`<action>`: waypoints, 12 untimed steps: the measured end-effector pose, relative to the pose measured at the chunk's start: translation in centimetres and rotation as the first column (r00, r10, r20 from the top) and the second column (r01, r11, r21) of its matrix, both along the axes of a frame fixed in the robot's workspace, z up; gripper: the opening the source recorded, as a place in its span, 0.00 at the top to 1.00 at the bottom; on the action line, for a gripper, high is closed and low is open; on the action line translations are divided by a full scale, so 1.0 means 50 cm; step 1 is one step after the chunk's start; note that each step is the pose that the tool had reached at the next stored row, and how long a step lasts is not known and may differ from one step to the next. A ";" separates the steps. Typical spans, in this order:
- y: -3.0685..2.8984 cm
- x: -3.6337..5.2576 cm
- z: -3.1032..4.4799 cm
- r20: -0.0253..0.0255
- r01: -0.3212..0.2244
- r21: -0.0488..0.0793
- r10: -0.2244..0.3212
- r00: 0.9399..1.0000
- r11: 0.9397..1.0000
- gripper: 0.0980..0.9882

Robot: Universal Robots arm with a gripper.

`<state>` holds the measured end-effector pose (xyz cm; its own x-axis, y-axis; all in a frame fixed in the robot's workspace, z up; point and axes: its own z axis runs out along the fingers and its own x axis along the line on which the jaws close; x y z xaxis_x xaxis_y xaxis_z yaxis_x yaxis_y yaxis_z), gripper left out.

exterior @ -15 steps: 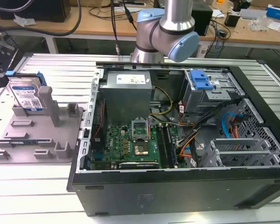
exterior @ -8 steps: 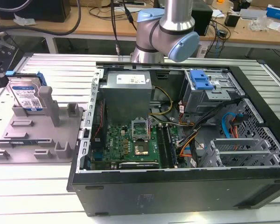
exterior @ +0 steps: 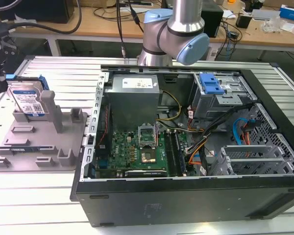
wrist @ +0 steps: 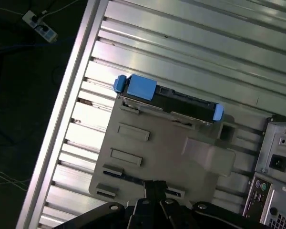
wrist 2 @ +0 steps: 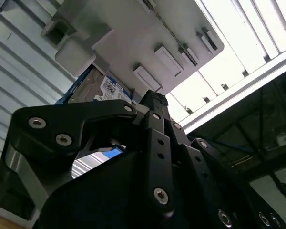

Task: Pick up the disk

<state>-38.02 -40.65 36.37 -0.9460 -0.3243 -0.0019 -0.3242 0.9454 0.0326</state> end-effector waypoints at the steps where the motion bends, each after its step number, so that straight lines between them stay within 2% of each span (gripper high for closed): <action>1: 0.000 0.000 -0.001 0.000 -0.039 0.000 0.039 0.999 0.999 0.99; 3: 0.000 0.000 -0.001 0.000 -0.105 0.000 0.105 0.994 0.994 0.99; 7: 0.000 0.000 -0.002 0.000 -0.185 0.000 0.185 0.983 0.983 0.99; 11: 0.000 0.000 -0.003 0.000 -0.268 0.000 0.268 0.963 0.963 0.99; 12: 0.000 0.000 -0.003 0.000 -0.291 0.000 0.291 0.957 0.957 0.99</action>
